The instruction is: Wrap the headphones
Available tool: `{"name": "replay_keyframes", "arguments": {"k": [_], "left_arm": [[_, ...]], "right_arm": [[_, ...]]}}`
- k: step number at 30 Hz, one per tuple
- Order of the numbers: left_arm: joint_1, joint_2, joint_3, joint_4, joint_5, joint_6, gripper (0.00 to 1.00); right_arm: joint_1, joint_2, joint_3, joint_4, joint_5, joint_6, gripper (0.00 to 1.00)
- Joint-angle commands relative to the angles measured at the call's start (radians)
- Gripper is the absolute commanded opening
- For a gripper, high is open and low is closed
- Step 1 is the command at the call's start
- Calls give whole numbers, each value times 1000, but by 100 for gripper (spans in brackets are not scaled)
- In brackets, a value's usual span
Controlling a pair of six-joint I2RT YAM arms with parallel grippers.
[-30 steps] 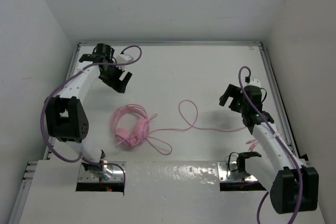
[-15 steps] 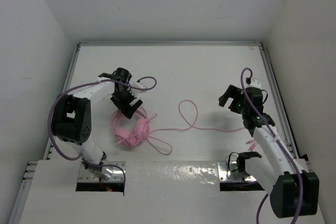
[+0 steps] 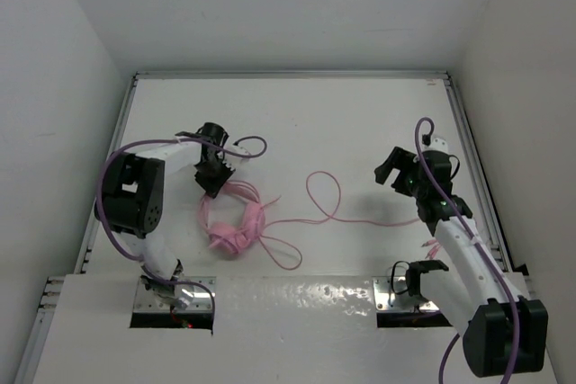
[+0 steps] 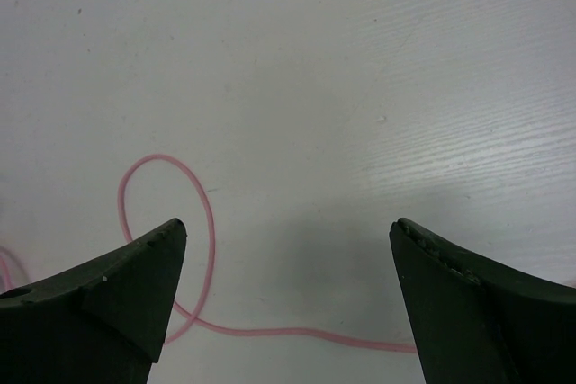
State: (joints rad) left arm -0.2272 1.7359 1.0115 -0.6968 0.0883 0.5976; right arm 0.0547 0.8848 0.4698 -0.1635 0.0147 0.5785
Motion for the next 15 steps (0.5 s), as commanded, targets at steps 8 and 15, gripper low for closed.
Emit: {"name": "replay_keyframes", "arguments": {"k": [8, 15], "left_arm": [[41, -84, 571, -197, 276, -198, 0], [55, -78, 840, -211, 367, -356, 0]], "right_arm": [[121, 86, 165, -2, -199, -290, 83], [290, 206, 340, -32, -361, -379, 88]]}}
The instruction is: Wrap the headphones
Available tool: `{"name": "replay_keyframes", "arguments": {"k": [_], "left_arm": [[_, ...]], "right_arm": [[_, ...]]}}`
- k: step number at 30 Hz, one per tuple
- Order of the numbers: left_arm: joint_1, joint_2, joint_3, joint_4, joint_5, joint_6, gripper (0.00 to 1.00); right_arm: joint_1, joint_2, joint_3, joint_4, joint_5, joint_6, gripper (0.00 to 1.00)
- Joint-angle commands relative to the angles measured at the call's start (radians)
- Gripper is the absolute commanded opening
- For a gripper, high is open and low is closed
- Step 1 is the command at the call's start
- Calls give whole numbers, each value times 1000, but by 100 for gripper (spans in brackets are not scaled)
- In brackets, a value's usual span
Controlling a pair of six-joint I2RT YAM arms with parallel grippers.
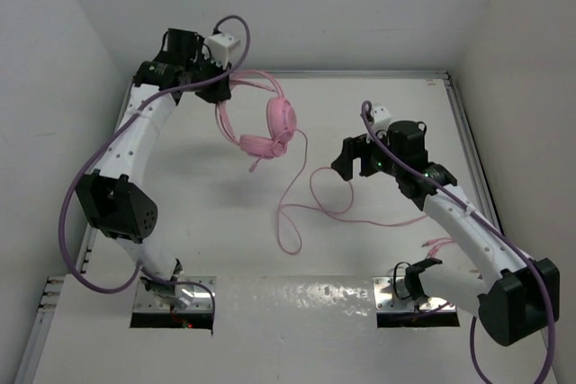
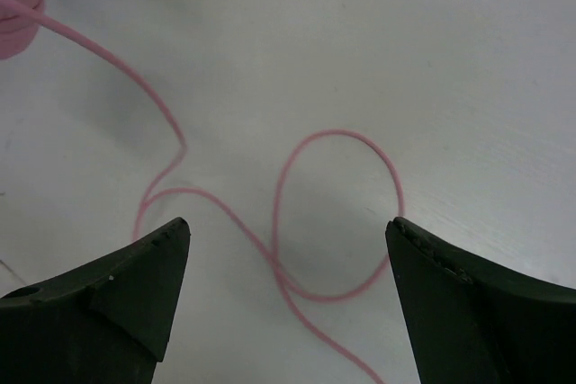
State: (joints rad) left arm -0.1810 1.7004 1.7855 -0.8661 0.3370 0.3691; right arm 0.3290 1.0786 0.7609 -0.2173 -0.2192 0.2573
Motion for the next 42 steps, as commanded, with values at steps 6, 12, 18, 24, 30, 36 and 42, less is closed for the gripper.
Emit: {"name": "replay_keyframes", "arguments": {"k": [6, 12, 18, 24, 30, 36, 42], "left_arm": [[28, -33, 138, -17, 139, -323, 0], [29, -36, 221, -5, 134, -391, 0], [29, -45, 227, -8, 158, -395, 0], [29, -70, 215, -22, 161, -378, 0], [28, -70, 167, -25, 159, -348, 0], [18, -54, 100, -45, 50, -220, 0], [2, -25, 35, -48, 19, -137, 0]], "right_arm": [[71, -37, -87, 451, -203, 164, 87], [283, 55, -156, 633, -33, 177, 88], [343, 253, -134, 835, 243, 289, 89], [343, 377, -141, 969, 491, 367, 42], [343, 321, -137, 1049, 573, 298, 0], [341, 164, -28, 890, 588, -30, 0], [341, 294, 480, 449, 451, -305, 0]]}}
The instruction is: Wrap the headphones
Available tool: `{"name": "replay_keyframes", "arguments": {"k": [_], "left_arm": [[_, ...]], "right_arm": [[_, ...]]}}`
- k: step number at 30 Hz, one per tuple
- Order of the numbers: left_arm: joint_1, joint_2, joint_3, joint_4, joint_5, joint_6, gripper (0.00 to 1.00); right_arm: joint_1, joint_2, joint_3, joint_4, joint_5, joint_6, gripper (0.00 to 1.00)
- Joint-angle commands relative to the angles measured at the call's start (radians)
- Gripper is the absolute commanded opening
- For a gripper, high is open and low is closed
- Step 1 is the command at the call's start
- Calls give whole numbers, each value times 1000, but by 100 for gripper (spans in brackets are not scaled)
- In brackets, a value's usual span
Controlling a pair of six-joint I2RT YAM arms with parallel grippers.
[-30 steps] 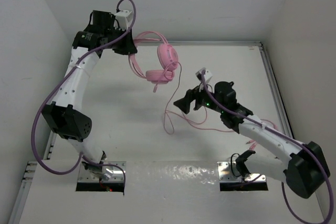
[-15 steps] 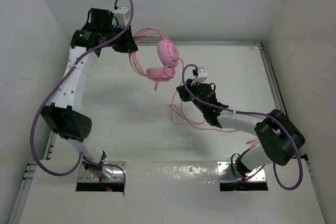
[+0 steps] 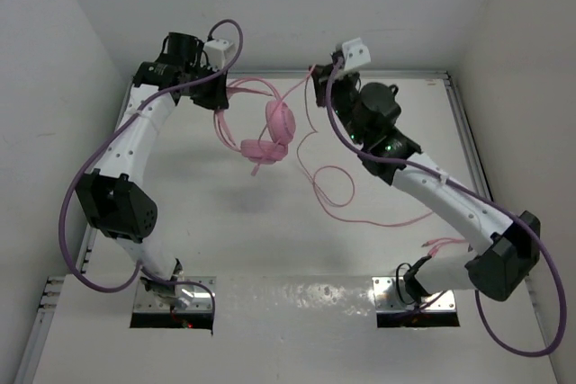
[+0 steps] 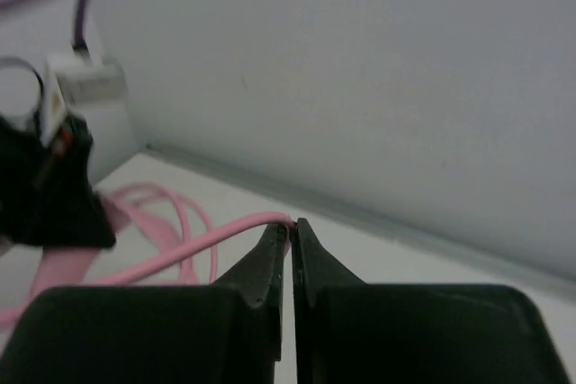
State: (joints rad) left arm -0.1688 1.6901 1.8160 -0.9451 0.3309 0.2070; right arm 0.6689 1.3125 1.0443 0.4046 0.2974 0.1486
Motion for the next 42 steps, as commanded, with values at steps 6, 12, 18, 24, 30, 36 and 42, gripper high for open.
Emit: {"name": "replay_keyframes", "arguments": {"k": [6, 12, 18, 24, 30, 36, 42], "left_arm": [[-34, -23, -11, 34, 118, 37, 0], [-46, -30, -26, 26, 189, 48, 0], [-47, -36, -26, 28, 224, 16, 0], [-37, -30, 72, 68, 201, -76, 0], [-35, -15, 169, 120, 336, -127, 0], [-29, 9, 261, 192, 329, -268, 0], [-2, 49, 430, 187, 198, -386, 0]], "right_arm": [[0, 344, 655, -551, 23, -274, 0], [-26, 648, 1075, -813, 57, -227, 0], [-95, 703, 1081, -817, 86, -63, 0], [-271, 515, 691, -620, -70, 203, 0], [-273, 524, 606, -555, -243, 164, 1], [-273, 501, 401, -330, -399, 126, 98], [-273, 444, 133, -188, -301, 98, 99]]}}
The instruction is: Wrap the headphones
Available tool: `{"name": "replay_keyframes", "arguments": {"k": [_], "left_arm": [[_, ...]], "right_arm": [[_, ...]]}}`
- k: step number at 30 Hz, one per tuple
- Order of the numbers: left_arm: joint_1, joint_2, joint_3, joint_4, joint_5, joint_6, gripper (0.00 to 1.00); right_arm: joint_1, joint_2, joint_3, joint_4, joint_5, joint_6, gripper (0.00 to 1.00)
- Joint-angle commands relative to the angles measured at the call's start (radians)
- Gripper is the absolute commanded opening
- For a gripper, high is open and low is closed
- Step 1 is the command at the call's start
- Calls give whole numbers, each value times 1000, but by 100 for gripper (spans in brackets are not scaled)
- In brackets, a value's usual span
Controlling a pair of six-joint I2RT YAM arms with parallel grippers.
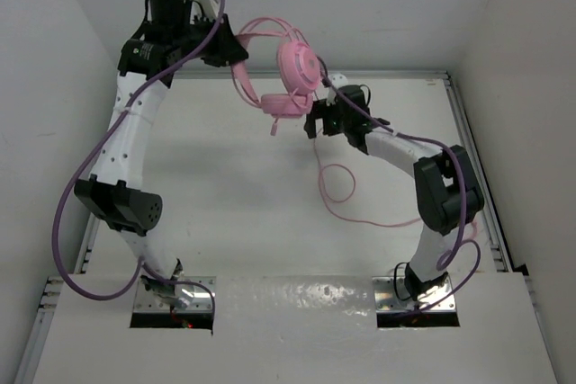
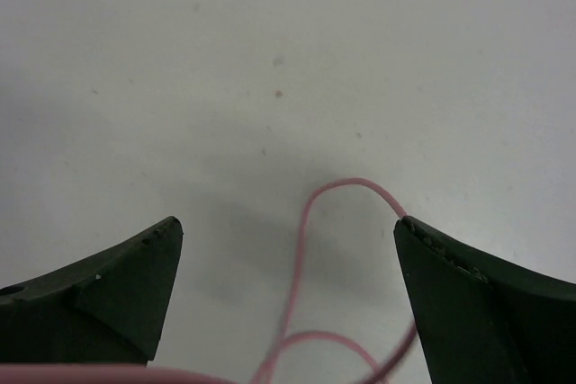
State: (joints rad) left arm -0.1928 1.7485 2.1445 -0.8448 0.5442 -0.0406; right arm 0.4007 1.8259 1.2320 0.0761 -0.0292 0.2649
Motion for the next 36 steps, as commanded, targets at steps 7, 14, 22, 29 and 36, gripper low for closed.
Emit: {"name": "replay_keyframes", "arguments": {"k": [7, 14, 22, 29, 36], "left_arm": [[32, 28, 219, 115, -42, -186, 0], [50, 59, 291, 130, -108, -212, 0], [55, 59, 318, 170, -183, -219, 0], [55, 36, 348, 161, -237, -200, 0], [52, 16, 342, 125, -253, -211, 0]], "right_arm": [[-5, -68, -206, 162, 61, 65, 99], [33, -56, -284, 148, 43, 79, 96], [138, -74, -347, 261, -32, -10, 89], [168, -180, -506, 464, -65, 62, 88], [197, -27, -347, 278, 138, 77, 86]]}}
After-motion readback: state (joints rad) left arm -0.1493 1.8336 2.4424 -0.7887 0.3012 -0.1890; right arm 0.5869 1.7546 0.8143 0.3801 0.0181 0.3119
